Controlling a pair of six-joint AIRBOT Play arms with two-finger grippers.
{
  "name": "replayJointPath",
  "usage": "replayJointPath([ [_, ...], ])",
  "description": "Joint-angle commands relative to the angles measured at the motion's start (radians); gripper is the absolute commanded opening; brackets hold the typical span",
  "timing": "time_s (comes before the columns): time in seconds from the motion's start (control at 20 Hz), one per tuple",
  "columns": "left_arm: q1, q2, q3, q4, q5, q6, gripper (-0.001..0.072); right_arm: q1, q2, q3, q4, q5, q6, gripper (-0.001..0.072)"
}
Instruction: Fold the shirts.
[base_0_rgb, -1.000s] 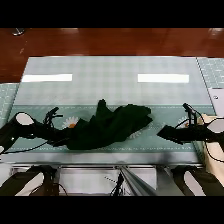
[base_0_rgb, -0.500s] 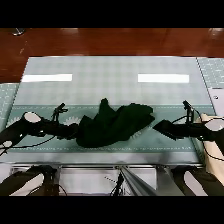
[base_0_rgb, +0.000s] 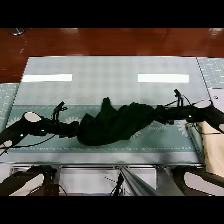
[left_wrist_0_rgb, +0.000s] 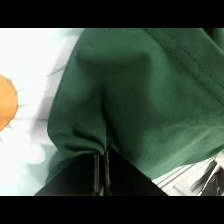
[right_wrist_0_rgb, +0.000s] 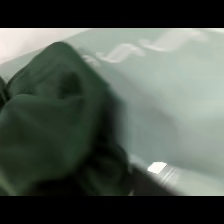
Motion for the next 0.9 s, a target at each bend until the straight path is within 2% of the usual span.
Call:
replayJointPath([
  [0.0, -0.001, -0.001, 0.003, -0.084, 0.061, 0.016, 0.0023, 0.116, -0.101, 0.111, 0.032, 0.005, -0.011, 0.0058],
  [0.1, 0.0, 0.005, 0.033, -0.153, 0.046, 0.075, 0.0022, 0.143, -0.101, 0.22, -0.041, 0.065, 0.013, 0.0033],
  [0.2, 0.011, 0.033, 0.129, -0.223, 0.008, 0.137, 0.0022, 0.14, -0.085, 0.401, -0.187, 0.175, 0.115, 0.0033],
  [0.25, 0.026, 0.055, 0.203, -0.287, 0.013, 0.158, 0.0022, 0.143, -0.065, 0.509, -0.251, 0.195, 0.177, 0.0033],
  [0.4, 0.076, 0.121, 0.485, -0.561, 0.082, 0.246, 0.0022, 0.148, -0.005, 0.904, -0.339, 0.244, 0.24, 0.0032],
  [0.45, 0.09, 0.142, 0.589, -0.595, 0.096, 0.258, 0.0022, 0.149, 0.013, 1.035, -0.396, 0.276, 0.255, 0.0032],
  [0.65, 0.18, 0.225, 0.982, -0.591, 0.109, 0.257, 0.0022, 0.149, 0.117, 1.467, -0.597, 0.399, 0.273, 0.0032],
  [0.75, 0.241, 0.275, 1.119, -0.57, 0.108, 0.244, 0.0021, 0.149, 0.229, 1.501, -0.611, 0.366, 0.273, 0.0032],
  [0.85, 0.305, 0.335, 1.231, -0.402, 0.106, 0.15, 0.0021, 0.149, 0.343, 1.501, -0.619, 0.357, 0.273, 0.0033],
])
